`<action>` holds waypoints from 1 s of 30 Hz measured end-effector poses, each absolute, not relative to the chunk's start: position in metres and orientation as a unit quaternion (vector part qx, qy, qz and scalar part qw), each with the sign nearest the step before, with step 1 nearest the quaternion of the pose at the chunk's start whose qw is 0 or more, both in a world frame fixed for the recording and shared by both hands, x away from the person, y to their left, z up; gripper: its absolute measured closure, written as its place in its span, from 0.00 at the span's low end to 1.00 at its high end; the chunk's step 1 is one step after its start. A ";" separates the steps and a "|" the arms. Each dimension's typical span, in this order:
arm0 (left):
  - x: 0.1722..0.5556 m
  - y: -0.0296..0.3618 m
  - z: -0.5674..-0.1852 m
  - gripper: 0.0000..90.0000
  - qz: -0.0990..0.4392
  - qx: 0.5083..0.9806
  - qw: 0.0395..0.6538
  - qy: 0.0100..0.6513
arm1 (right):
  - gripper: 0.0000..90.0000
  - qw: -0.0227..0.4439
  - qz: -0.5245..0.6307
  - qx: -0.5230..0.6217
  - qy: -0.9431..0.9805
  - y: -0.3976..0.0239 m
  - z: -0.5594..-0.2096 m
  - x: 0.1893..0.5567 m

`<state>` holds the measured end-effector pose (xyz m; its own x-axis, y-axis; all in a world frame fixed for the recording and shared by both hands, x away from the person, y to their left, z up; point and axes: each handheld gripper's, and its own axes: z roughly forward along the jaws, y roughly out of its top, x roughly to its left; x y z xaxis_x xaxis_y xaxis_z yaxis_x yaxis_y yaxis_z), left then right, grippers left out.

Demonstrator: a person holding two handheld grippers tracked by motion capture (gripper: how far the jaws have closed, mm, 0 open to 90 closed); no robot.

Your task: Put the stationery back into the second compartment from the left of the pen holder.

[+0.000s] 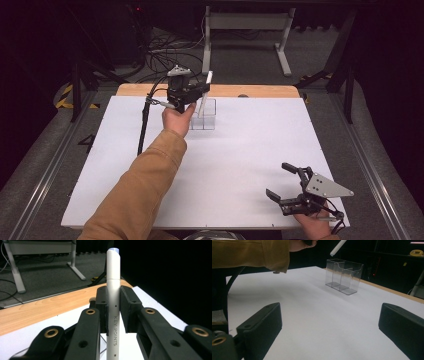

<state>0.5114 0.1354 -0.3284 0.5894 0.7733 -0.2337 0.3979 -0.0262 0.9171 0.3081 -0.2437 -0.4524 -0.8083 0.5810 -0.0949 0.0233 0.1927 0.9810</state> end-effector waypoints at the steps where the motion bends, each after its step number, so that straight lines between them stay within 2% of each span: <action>1: 0.512 0.135 -0.329 0.87 0.175 0.695 0.558 0.418 | 0.06 0.231 0.601 0.206 0.737 -0.244 -0.452 0.308; 18: 0.525 0.136 -0.342 0.87 0.236 0.689 0.561 0.394 | 0.06 0.229 0.603 0.201 0.737 -0.244 -0.453 0.308; 30: 0.538 0.142 -0.355 0.87 0.237 0.684 0.560 0.402 | 0.06 0.226 0.603 0.202 0.737 -0.243 -0.453 0.307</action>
